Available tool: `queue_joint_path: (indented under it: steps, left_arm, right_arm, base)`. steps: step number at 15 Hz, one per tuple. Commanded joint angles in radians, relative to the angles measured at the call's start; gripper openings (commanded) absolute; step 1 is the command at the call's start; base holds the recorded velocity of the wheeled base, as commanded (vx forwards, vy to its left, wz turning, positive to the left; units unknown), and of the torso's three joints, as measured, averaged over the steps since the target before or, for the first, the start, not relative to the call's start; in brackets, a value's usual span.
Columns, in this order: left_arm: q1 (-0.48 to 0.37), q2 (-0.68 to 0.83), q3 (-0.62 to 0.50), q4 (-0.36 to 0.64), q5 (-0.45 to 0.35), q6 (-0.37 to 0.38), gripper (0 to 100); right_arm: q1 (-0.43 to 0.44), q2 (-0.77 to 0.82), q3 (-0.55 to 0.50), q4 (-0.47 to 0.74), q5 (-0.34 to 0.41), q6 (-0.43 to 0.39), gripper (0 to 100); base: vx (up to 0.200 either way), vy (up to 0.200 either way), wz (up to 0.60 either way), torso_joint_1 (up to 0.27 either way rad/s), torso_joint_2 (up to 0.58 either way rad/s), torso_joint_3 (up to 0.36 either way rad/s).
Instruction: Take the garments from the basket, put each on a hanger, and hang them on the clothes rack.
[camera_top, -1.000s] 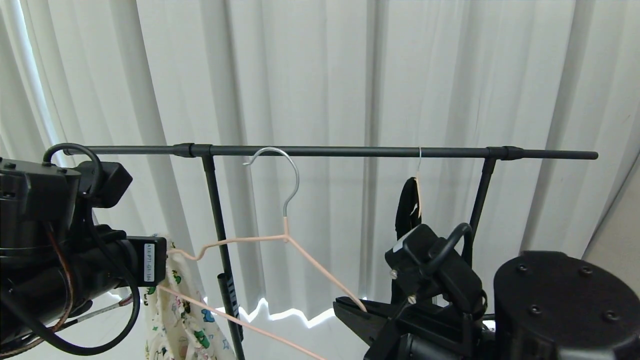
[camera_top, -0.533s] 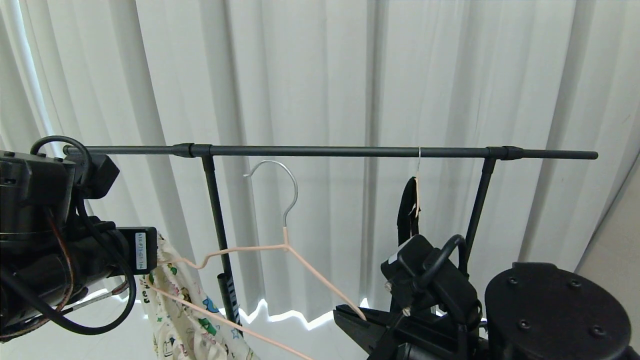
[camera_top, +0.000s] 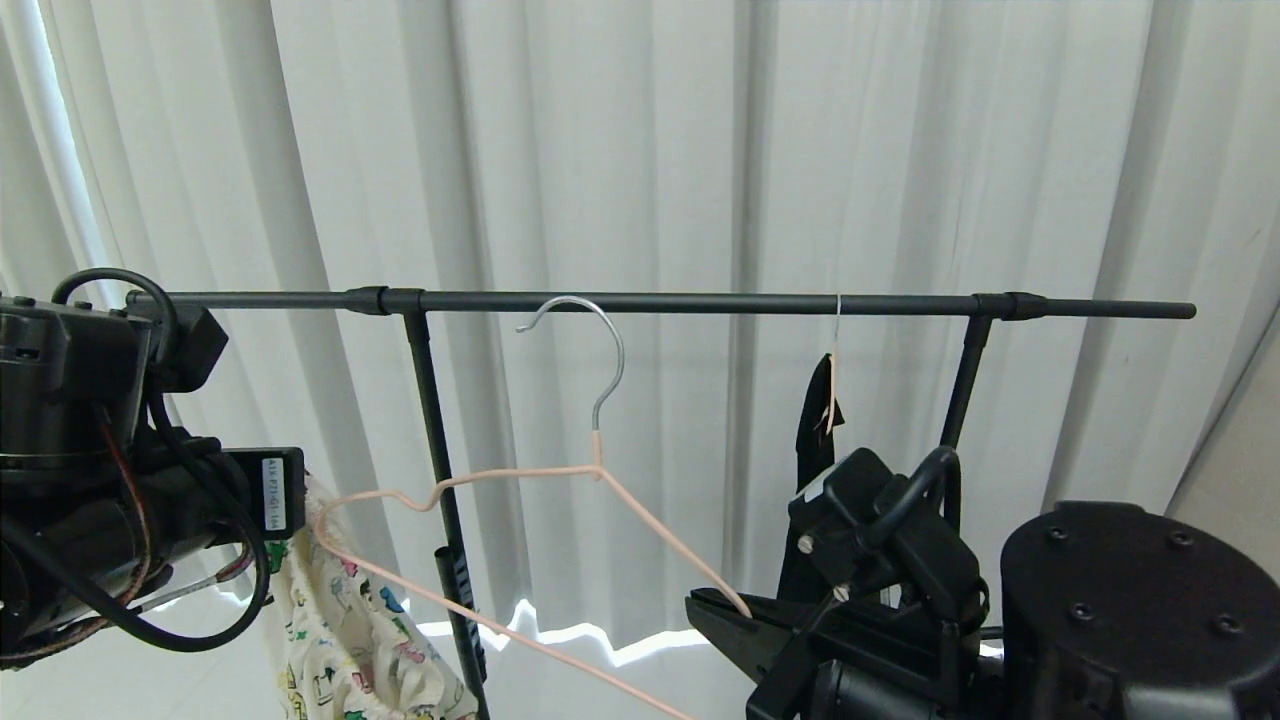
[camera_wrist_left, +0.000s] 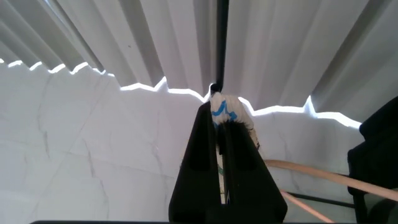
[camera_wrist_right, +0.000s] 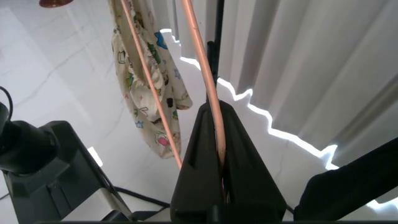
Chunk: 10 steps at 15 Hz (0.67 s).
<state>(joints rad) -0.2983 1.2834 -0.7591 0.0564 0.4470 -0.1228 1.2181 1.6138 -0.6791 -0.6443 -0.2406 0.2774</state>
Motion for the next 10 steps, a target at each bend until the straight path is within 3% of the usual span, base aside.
queue_joint_path:
  steps: [1, 10]
  left_arm:
    - [-0.010, -0.003, -0.003, 0.000, 0.001, 0.000, 0]
    - [-0.053, -0.007, -0.003, 0.000, 0.001, -0.008, 0]
  right_arm:
    - [-0.002, 0.003, -0.003, 0.000, 0.000, 0.000, 0]
    - [-0.009, 0.097, -0.056, -0.037, -0.003, 0.002, 0]
  base:
    - [0.000, 0.000, 0.00, 0.000, 0.00, 0.000]
    - [0.000, 0.000, 0.00, 0.000, 0.00, 0.000]
